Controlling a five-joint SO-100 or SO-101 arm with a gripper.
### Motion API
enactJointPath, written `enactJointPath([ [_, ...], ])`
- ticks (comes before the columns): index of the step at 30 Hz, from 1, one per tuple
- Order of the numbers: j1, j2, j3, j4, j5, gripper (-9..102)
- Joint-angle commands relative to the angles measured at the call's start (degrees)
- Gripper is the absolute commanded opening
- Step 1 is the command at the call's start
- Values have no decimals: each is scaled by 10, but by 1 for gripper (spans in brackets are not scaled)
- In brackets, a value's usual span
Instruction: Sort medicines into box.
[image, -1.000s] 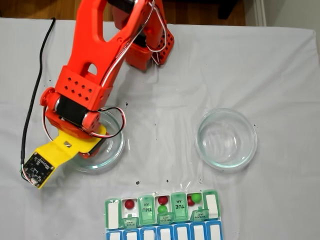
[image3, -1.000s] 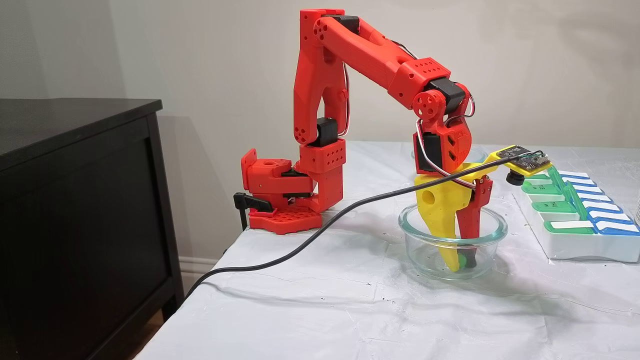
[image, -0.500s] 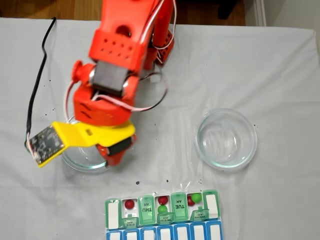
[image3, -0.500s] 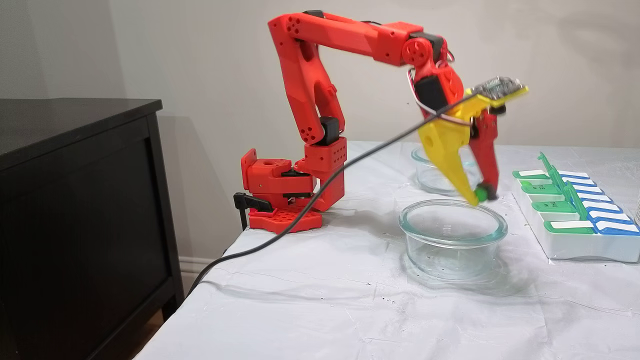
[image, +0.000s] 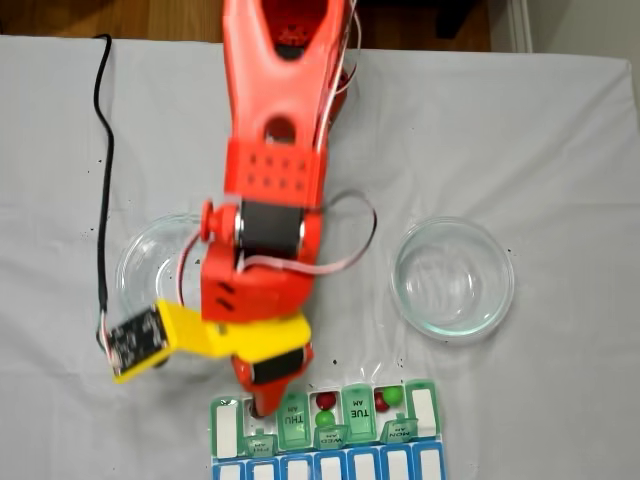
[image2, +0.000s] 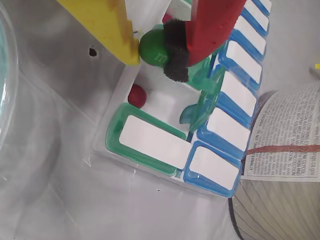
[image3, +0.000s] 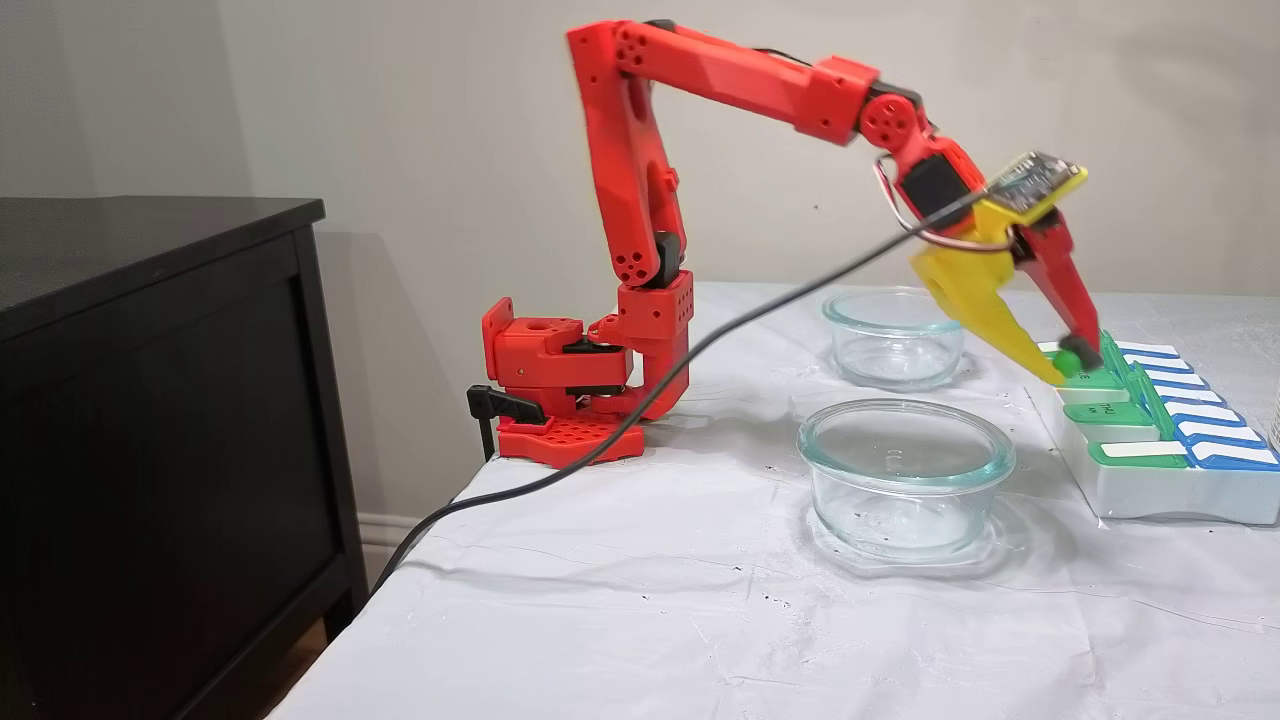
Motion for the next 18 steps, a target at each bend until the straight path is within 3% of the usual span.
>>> enactJointPath([
  [1,-5,-44,-104,-27,16,0],
  [14,-16,-58,-86,-92,27,0],
  [16,-16,-65,-90,-82,37,7],
  [18,-16,-69,-96,-62,36,7],
])
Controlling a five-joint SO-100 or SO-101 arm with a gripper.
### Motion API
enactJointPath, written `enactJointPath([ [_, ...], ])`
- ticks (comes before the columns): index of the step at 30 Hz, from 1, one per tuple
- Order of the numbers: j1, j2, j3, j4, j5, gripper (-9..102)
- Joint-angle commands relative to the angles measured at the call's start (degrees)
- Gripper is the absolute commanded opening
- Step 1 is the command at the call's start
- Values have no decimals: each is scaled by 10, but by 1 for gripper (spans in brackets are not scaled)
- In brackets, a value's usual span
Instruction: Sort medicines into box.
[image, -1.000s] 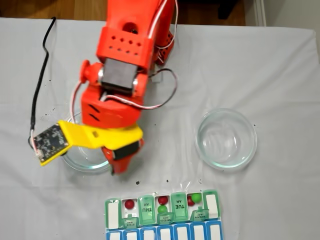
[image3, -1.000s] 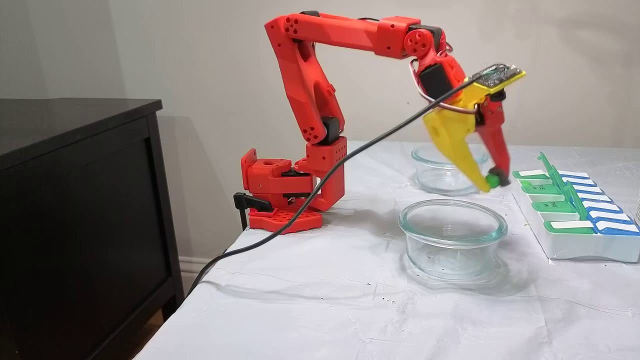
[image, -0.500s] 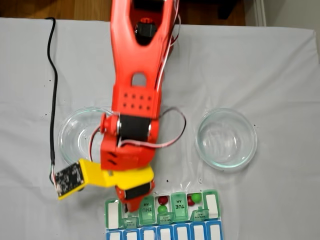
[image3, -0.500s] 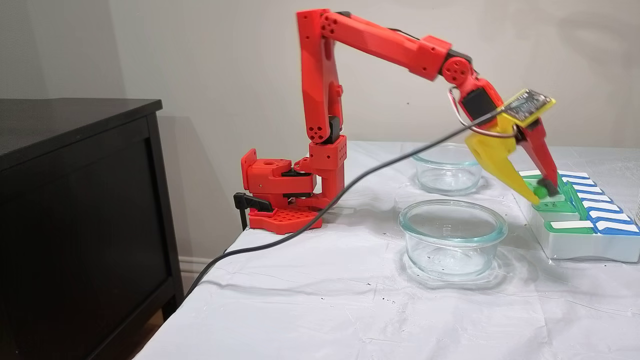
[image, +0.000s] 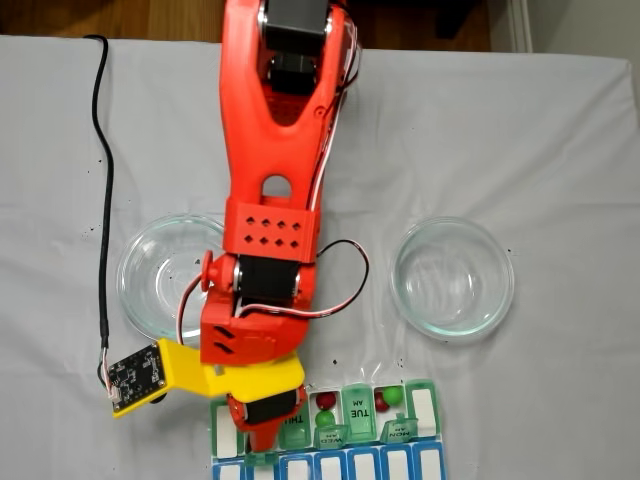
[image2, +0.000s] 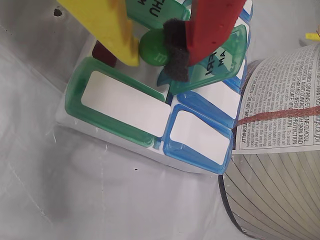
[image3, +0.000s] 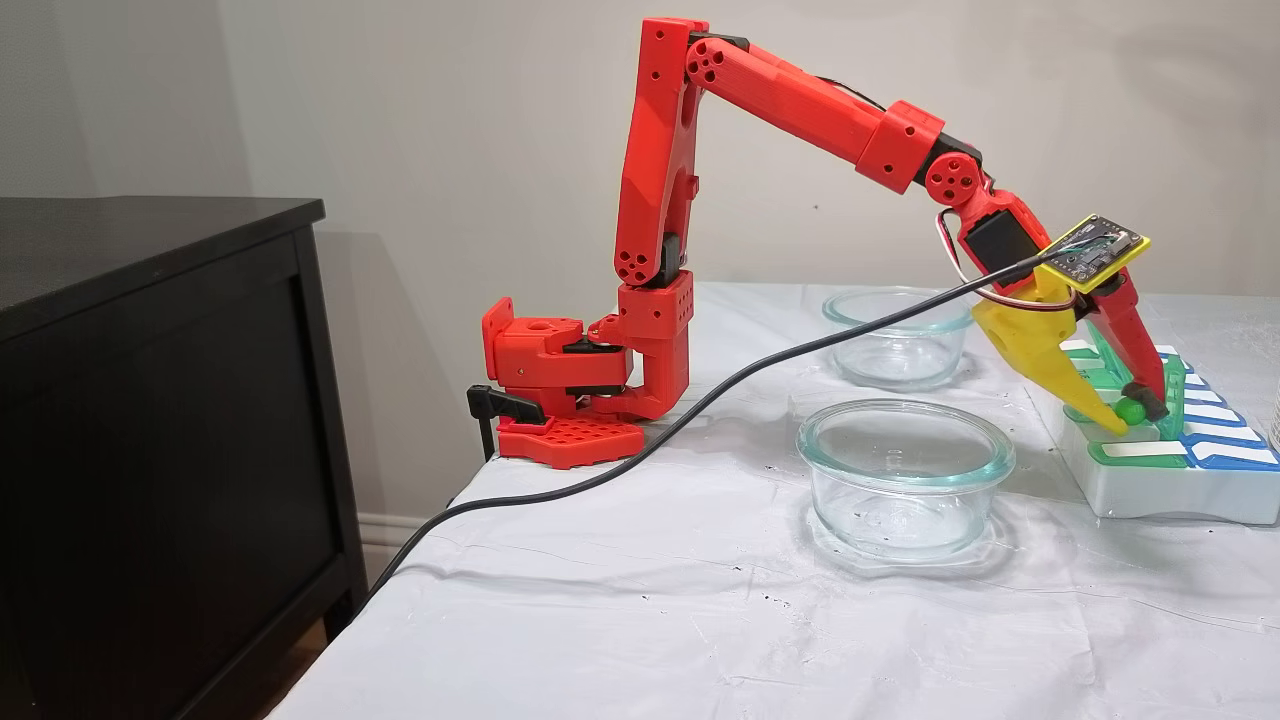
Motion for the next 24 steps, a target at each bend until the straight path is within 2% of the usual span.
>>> enactJointPath([
  [1,-18,24,-35,16,1,10],
  [6,-19,30,-27,19,-3,15],
  [9,-19,34,-20,14,1,25],
  [13,-19,40,-13,6,-4,24],
  [18,-23,97,3,9,-14,15],
  [20,-33,149,9,33,-4,0],
  [24,-68,214,-28,111,41,0],
])
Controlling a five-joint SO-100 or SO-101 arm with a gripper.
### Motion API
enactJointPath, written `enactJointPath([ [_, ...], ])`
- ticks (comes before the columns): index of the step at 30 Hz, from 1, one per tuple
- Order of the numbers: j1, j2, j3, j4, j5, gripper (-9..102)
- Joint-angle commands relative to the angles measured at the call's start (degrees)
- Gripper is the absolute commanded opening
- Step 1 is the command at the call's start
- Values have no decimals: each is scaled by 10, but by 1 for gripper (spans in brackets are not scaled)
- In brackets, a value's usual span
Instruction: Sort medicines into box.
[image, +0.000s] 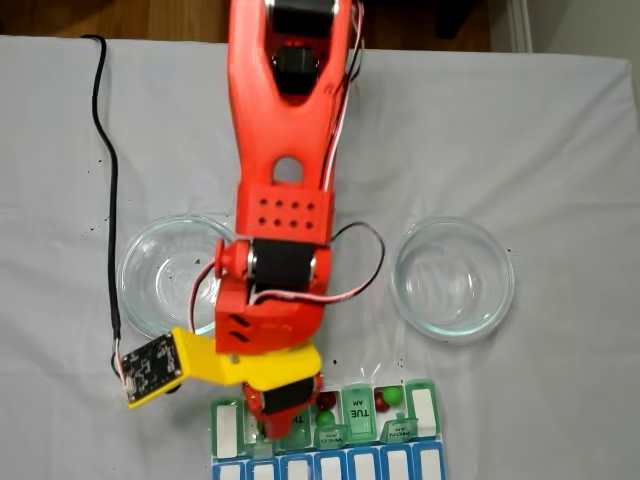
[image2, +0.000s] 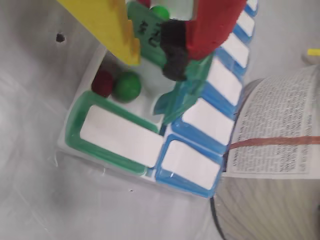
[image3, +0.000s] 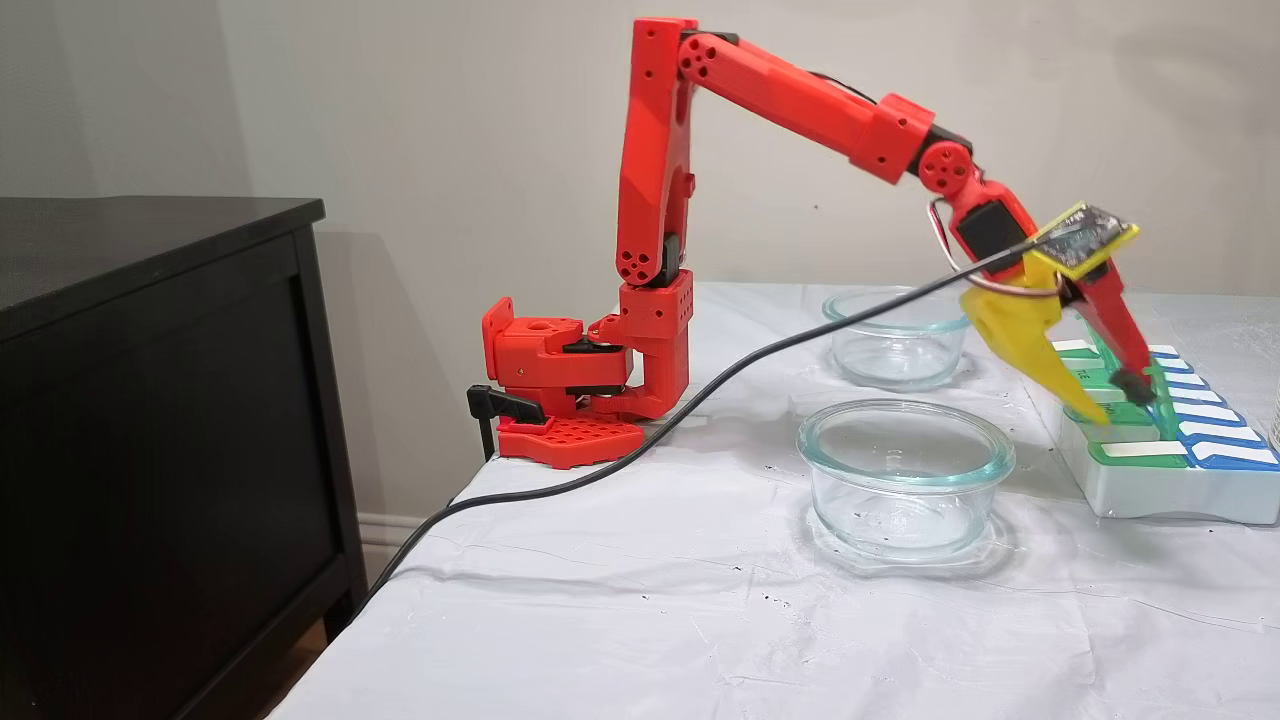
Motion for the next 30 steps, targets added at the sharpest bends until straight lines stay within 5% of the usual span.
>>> enactJointPath([
  [1,-47,147,-53,49,48,0],
  [16,-200,80,13,-192,162,0],
  [30,-190,7,-5,-229,163,0],
])
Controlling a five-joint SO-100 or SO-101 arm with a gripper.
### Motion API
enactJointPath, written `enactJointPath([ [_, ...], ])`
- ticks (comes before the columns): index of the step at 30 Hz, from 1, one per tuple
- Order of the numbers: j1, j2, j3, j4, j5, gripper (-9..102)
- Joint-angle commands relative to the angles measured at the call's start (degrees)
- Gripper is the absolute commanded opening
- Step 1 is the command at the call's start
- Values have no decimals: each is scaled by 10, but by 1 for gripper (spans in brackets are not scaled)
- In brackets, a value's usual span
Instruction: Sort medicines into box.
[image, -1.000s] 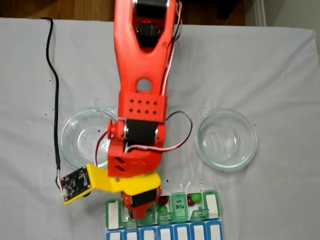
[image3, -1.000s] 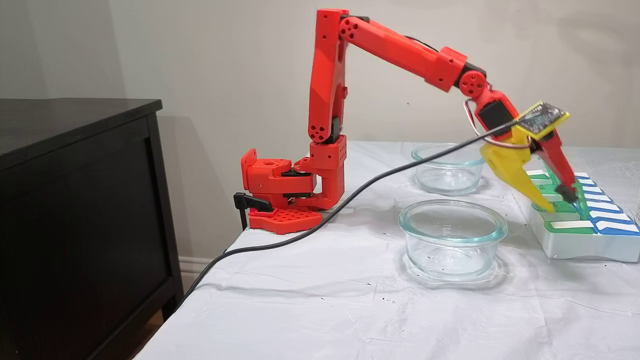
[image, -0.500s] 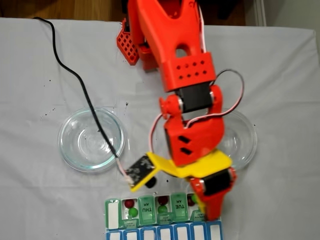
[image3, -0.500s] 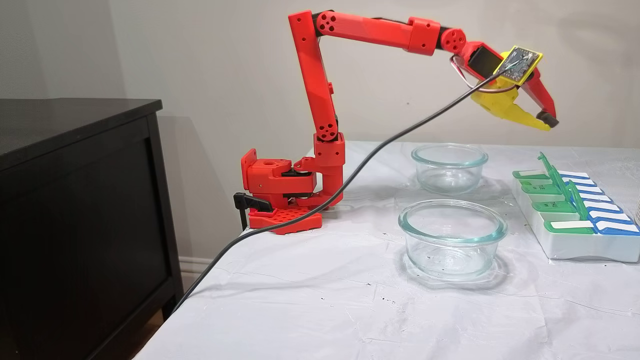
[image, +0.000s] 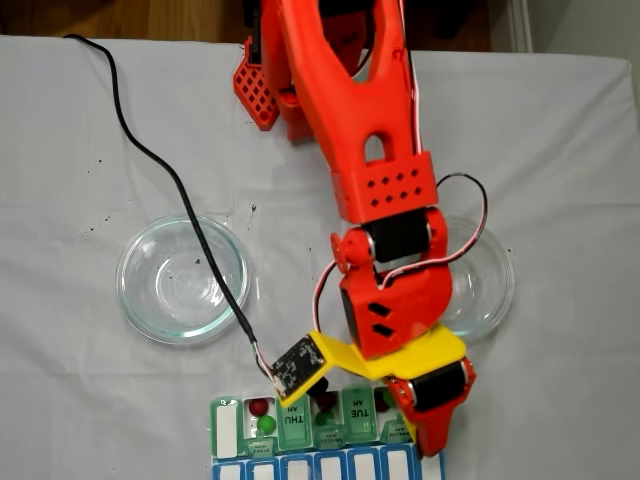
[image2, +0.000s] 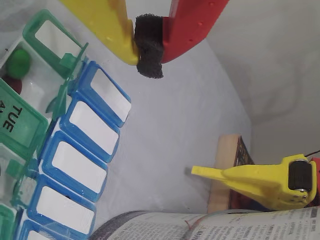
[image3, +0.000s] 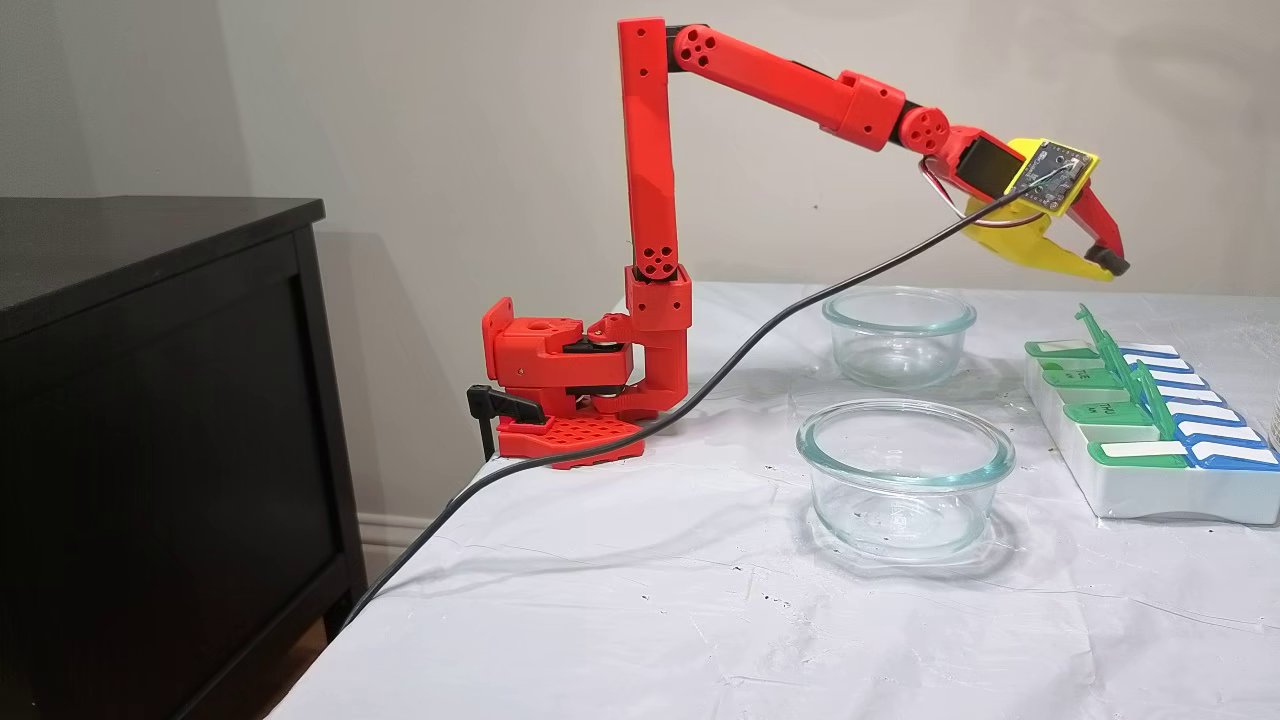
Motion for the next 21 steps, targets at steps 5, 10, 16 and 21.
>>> enactJointPath([
  [5,4,-4,-45,-16,-4,0],
  [10,10,-22,-54,-25,-4,0],
  [16,12,-47,-83,46,-3,0],
  [21,16,-73,-132,141,10,0],
])
